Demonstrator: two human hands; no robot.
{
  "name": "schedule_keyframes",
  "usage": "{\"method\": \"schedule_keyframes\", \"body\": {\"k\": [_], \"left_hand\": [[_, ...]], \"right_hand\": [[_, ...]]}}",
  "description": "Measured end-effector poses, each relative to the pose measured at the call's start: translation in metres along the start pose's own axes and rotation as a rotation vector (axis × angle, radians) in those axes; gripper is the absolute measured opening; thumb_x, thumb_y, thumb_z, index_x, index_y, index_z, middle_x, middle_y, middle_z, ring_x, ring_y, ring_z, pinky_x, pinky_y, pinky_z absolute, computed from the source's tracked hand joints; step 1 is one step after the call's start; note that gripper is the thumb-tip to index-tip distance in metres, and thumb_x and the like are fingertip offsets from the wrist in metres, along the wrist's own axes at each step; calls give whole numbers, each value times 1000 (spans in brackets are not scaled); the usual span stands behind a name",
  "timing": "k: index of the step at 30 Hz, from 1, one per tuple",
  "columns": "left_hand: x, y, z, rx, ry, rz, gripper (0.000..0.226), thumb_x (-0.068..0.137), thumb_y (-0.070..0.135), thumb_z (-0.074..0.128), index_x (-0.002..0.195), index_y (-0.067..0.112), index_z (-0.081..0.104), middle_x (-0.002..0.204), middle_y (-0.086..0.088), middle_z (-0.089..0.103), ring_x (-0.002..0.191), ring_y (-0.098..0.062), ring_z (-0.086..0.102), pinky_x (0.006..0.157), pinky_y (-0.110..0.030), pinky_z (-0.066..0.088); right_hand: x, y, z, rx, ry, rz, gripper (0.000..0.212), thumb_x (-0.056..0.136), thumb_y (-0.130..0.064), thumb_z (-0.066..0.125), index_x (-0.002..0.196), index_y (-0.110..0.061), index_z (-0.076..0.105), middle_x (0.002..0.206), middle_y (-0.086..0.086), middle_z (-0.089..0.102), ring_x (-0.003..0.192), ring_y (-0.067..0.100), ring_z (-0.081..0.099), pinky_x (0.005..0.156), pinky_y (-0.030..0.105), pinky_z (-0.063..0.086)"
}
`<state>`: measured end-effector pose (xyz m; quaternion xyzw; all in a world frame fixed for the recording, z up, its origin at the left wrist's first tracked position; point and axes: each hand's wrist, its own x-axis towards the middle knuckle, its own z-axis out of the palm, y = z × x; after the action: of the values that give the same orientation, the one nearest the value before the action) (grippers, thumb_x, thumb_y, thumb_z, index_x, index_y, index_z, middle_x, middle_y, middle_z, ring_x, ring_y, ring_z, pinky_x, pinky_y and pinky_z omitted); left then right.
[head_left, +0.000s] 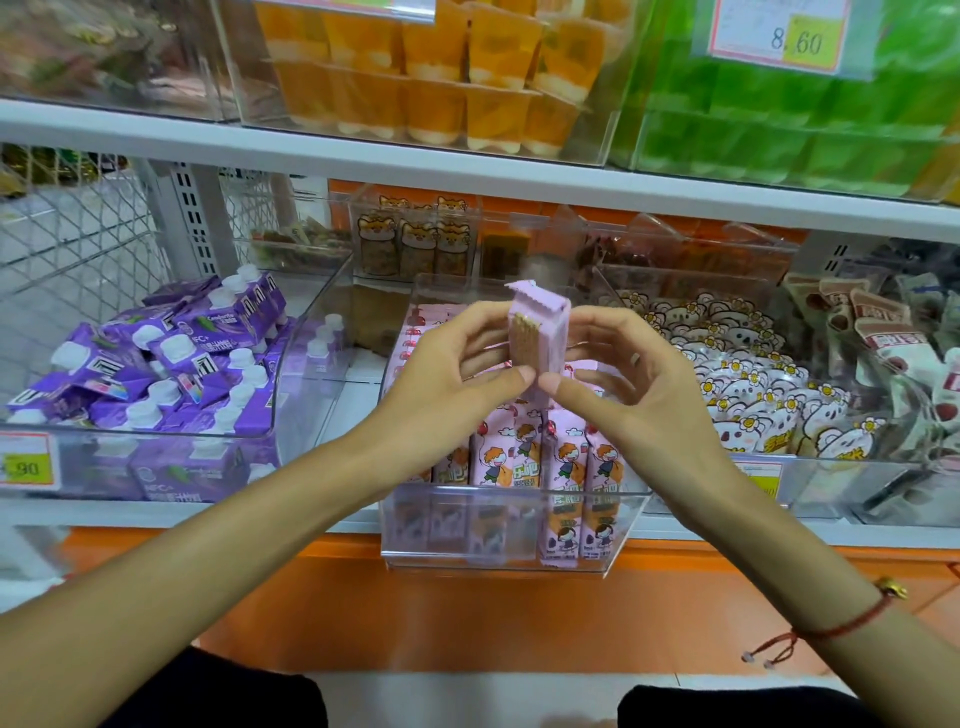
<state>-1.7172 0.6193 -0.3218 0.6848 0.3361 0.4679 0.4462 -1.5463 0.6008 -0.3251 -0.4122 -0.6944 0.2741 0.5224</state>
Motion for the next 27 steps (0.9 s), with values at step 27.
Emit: {"method": "schedule_keyframes", "body": {"k": [27], "left_hand": [[7, 0, -15, -31, 86, -6, 44, 71, 33, 75, 108, 20, 58, 95, 7, 74, 84, -5, 71, 69, -13, 53]], "right_hand": [[1, -1, -14, -187, 147, 33, 39, 85, -49, 51, 112, -21, 53, 94, -12, 62, 83, -4, 56, 70, 6, 41]]}}
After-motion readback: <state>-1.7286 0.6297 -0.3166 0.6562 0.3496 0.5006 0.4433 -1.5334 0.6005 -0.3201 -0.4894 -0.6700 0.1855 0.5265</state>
